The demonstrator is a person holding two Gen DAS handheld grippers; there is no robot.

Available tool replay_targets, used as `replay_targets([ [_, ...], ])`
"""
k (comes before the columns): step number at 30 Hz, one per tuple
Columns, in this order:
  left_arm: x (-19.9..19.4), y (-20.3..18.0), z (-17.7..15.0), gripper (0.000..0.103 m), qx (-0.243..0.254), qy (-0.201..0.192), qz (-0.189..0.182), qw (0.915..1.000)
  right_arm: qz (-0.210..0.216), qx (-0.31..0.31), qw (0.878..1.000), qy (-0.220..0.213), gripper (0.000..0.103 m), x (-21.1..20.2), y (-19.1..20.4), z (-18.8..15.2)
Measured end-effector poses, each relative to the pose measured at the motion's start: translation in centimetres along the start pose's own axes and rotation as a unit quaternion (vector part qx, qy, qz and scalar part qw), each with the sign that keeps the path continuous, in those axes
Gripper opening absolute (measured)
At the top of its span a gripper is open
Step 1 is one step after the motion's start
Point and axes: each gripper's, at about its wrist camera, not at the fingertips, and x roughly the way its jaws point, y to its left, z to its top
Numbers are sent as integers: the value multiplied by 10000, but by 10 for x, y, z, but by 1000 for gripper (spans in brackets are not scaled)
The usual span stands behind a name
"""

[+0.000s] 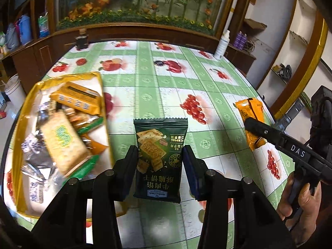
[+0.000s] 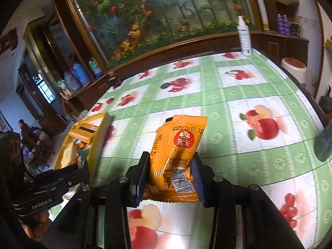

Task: Organize snacks
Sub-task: 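Carry the green packet and orange packet over the tray with both tools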

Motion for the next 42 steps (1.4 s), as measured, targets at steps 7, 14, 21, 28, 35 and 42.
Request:
replay_targets([
  [7, -29, 34, -3, 42, -263, -277, 267, 9989, 374, -179, 9991, 53, 40, 10, 38, 4],
  [14, -49, 67, -7, 42, -553, -430, 517, 9962, 840, -242, 9960, 175, 40, 24, 72, 5],
  [21, -57, 96, -12, 42, -822, -511, 638, 9933, 1235, -166, 9918, 288, 40, 37, 97, 8],
  [28, -58, 121, -15, 42, -1031, -540, 664, 9910, 1396, -184, 9894, 351, 40, 45, 118, 11],
  [35, -60, 142, -20, 42, -1221, -545, 779, 9880, 1520, -316, 9870, 422, 40, 54, 140, 9],
  [42, -58, 157, -22, 42, -1326, -520, 866, 9860, 1588, -403, 9849, 559, 40, 67, 157, 5],
])
